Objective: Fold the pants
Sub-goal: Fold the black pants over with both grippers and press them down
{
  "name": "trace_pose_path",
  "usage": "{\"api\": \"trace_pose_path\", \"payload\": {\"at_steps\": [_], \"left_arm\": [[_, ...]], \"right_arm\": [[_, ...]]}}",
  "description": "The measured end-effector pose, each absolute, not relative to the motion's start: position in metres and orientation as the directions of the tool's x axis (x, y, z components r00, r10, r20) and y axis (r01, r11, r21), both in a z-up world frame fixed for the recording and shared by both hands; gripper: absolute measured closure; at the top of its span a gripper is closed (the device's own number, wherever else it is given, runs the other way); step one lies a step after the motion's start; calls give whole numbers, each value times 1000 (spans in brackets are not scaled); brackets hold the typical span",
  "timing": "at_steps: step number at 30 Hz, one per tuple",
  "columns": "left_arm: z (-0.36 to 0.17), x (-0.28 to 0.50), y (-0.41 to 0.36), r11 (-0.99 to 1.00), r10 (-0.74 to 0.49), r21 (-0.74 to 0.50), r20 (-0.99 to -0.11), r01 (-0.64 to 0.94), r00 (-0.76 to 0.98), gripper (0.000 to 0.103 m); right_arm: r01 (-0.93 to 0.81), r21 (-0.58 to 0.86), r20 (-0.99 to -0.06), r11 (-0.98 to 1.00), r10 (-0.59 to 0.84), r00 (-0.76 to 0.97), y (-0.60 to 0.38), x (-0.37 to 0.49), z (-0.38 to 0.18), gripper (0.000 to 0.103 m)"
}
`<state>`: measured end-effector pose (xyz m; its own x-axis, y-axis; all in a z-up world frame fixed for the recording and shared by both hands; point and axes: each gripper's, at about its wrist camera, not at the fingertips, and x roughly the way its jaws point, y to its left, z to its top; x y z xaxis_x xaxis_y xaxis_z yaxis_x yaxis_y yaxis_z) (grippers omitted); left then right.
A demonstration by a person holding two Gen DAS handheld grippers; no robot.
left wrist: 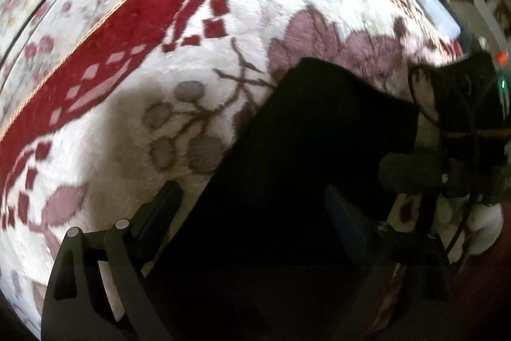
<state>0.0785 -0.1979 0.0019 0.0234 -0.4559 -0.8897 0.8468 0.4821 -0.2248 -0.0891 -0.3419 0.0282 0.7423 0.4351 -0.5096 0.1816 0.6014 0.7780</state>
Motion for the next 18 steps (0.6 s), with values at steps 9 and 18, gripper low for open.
{"api": "trace_pose_path", "payload": {"at_steps": [9,18], "left_arm": [[10,74,-188,452,-512,-226,-858,863,44,75],[45,68,-166,492,-604,-258,-789,832,112,85]], "right_arm": [[116,818,-449,564,498,742,-342,-90,29,78],[-27,854,-322,520,567,758,-332,-92,62,80]]}}
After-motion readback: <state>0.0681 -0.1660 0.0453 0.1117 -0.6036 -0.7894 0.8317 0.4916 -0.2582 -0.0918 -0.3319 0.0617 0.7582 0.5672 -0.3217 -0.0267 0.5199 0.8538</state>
